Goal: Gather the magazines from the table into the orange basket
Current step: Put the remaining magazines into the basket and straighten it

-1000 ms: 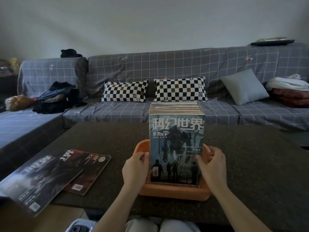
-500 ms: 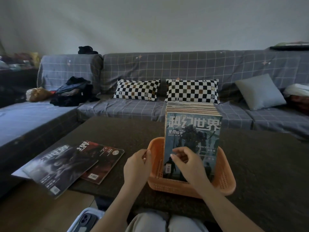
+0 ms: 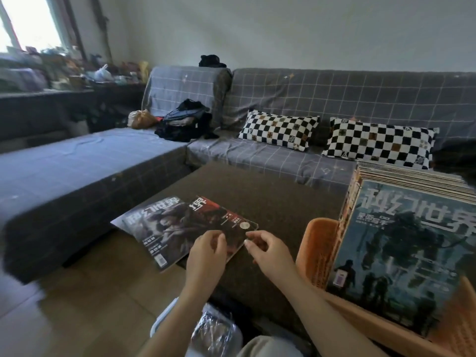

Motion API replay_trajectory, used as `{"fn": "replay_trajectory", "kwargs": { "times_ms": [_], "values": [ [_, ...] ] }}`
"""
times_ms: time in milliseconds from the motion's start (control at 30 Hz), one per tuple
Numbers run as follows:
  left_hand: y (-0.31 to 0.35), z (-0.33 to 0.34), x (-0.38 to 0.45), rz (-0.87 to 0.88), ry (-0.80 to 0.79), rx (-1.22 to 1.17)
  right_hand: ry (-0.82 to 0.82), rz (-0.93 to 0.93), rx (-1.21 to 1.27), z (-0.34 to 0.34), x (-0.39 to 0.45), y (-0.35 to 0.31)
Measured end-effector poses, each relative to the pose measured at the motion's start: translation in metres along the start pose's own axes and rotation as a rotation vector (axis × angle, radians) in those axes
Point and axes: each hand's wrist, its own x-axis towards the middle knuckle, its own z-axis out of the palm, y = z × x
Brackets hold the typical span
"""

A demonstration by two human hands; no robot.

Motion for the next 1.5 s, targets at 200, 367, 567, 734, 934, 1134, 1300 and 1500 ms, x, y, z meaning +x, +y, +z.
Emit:
{"fn": "replay_trajectory", "kwargs": {
  "times_ms": [200, 367, 567, 734, 934, 1134, 1300, 1500],
  "values": [
    [-0.06, -0.02, 0.02, -0.202, 0.135, 0.111, -0.105, 0.129, 0.047, 0.059, 0.033, 0.007],
    [-0.097, -0.028, 0.03, -0.408, 0.233, 0.139, -0.17, 0.116, 0.034, 0.087, 0.051, 0.018],
    [-0.109, -0.03, 0.039, -0.523, 0.36, -0.235, -0.196, 0.102, 0.012, 0.098, 0.061, 0.027],
    [-0.104, -0.026, 0.039, -0.586, 0.295, -0.475, -0.208, 0.131, 0.032, 0.098, 0.059, 0.028],
    [-0.081, -0.031, 0.017, -0.542, 0.184, -0.732, -0.219, 0.21, 0.071, 0.093, 0.05, 0.022],
    [-0.056, -0.054, -0.011, -0.414, 0.046, -0.809, -0.079, 0.477, 0.285, 0.069, 0.026, 0.021],
    [-0.025, -0.072, -0.031, -0.261, -0.008, -0.813, -0.093, 0.563, 0.53, 0.031, -0.006, 0.011],
    [0.008, -0.087, -0.044, -0.094, -0.082, -0.89, -0.121, 0.404, 0.527, -0.019, -0.035, -0.005]
  ]
}}
